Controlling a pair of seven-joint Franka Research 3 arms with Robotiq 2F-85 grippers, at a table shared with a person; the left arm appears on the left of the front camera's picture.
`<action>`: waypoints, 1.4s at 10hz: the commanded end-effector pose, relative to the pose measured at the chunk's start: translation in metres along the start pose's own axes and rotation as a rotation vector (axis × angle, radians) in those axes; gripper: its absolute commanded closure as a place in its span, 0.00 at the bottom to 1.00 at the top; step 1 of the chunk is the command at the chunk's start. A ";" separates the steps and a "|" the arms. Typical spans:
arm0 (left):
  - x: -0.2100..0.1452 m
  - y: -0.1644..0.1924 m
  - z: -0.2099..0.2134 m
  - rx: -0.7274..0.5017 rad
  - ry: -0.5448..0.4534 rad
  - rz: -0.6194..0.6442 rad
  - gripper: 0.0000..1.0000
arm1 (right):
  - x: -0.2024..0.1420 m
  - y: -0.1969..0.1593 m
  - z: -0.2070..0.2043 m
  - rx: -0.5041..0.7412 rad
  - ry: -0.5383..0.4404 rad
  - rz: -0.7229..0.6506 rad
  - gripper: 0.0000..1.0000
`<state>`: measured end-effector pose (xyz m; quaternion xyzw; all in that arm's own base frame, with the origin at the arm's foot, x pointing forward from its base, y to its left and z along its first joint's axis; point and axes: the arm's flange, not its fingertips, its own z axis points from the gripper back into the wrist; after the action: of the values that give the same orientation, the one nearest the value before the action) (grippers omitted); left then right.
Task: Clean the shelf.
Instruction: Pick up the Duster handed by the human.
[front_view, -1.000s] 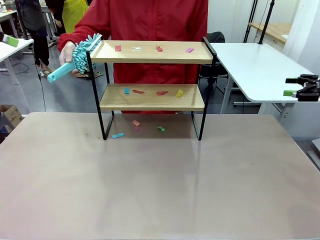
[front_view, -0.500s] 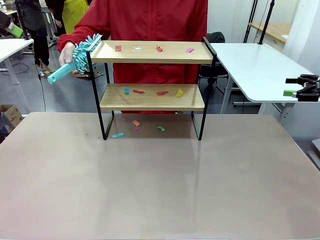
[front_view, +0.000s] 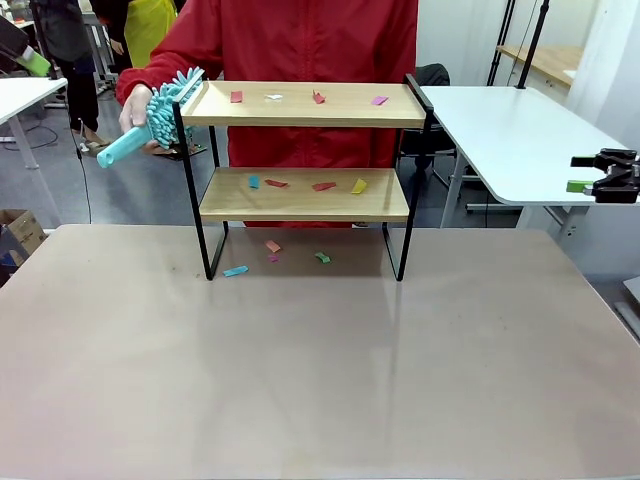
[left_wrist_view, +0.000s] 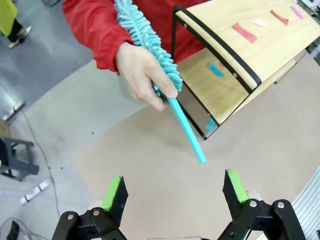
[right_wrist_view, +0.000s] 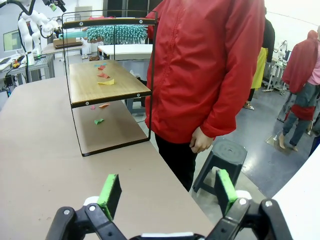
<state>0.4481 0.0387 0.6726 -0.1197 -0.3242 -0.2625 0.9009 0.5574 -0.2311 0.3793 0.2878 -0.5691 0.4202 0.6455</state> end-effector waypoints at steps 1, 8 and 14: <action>0.007 -0.015 -0.002 0.013 0.042 0.038 0.00 | 0.007 0.000 -0.002 0.000 0.013 -0.012 0.00; 0.043 -0.085 -0.058 0.215 0.185 0.042 0.00 | 0.007 0.000 -0.002 0.000 0.013 -0.012 0.00; 0.021 -0.078 -0.130 0.220 0.247 0.102 0.00 | 0.007 0.000 -0.002 0.000 0.013 -0.012 0.00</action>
<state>0.4873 -0.0821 0.5967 -0.0073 -0.2272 -0.2105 0.9508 0.5574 -0.2309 0.3790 0.2856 -0.5670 0.4228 0.6467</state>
